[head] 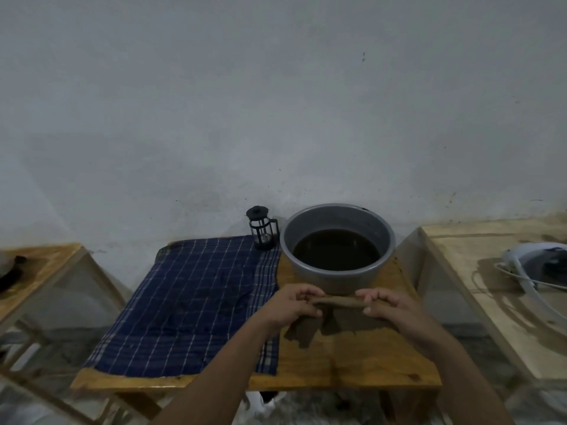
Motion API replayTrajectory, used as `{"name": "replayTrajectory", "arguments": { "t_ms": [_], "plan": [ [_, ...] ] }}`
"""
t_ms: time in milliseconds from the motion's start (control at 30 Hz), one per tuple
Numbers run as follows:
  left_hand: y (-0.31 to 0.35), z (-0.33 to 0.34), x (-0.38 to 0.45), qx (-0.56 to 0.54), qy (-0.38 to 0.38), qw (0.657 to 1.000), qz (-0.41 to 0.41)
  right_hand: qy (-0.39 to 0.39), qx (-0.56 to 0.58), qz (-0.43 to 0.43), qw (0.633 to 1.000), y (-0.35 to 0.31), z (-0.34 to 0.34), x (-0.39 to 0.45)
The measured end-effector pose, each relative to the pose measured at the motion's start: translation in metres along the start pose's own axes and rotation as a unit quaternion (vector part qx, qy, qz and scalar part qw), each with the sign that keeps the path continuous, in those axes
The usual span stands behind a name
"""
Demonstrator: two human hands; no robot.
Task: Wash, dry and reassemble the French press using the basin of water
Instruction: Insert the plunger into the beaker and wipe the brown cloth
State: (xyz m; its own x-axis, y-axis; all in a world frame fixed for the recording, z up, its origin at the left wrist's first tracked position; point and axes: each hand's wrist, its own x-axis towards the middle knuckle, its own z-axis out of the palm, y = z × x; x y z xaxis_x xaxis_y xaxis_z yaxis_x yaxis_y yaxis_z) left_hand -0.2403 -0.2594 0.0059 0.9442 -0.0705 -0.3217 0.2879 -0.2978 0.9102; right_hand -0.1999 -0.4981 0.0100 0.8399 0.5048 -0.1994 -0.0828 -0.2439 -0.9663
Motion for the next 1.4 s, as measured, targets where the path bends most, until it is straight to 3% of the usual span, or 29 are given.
{"name": "replayTrajectory", "arguments": {
  "t_ms": [133,333,467,633,733,900,1033,1133,1267,1400],
  "plan": [
    [0.019,0.001,-0.004,0.048,-0.012,0.996,0.068,-0.06,0.079,0.103,0.99,0.009,0.003,0.003],
    [0.038,0.005,-0.004,0.12,-0.027,0.985,0.124,-0.115,0.047,0.144,0.982,0.008,0.022,0.011],
    [0.037,-0.006,-0.006,0.121,-0.013,0.986,0.118,-0.108,-0.005,0.099,0.989,0.007,0.018,0.008],
    [0.035,-0.007,-0.006,0.145,-0.028,0.985,0.093,-0.039,-0.123,-0.023,0.991,0.001,0.018,0.012],
    [0.036,-0.007,-0.006,0.161,-0.016,0.983,0.089,0.013,-0.184,-0.053,0.981,-0.005,0.018,0.012],
    [0.044,-0.008,-0.004,0.156,0.0,0.987,0.045,0.042,-0.175,-0.076,0.981,-0.011,0.017,0.011],
    [0.052,-0.004,-0.006,0.1,-0.002,0.995,-0.005,0.096,-0.143,-0.072,0.982,-0.01,0.024,0.01],
    [0.052,-0.003,-0.009,-0.032,0.025,0.997,-0.061,0.119,-0.053,-0.036,0.991,-0.008,0.028,0.011],
    [0.041,-0.008,-0.007,-0.244,0.063,0.958,-0.138,0.069,0.067,0.092,0.991,0.001,0.034,0.007],
    [0.036,-0.012,-0.007,-0.351,0.074,0.918,-0.168,-0.028,0.223,0.123,0.967,0.007,0.039,0.001]
  ]
}}
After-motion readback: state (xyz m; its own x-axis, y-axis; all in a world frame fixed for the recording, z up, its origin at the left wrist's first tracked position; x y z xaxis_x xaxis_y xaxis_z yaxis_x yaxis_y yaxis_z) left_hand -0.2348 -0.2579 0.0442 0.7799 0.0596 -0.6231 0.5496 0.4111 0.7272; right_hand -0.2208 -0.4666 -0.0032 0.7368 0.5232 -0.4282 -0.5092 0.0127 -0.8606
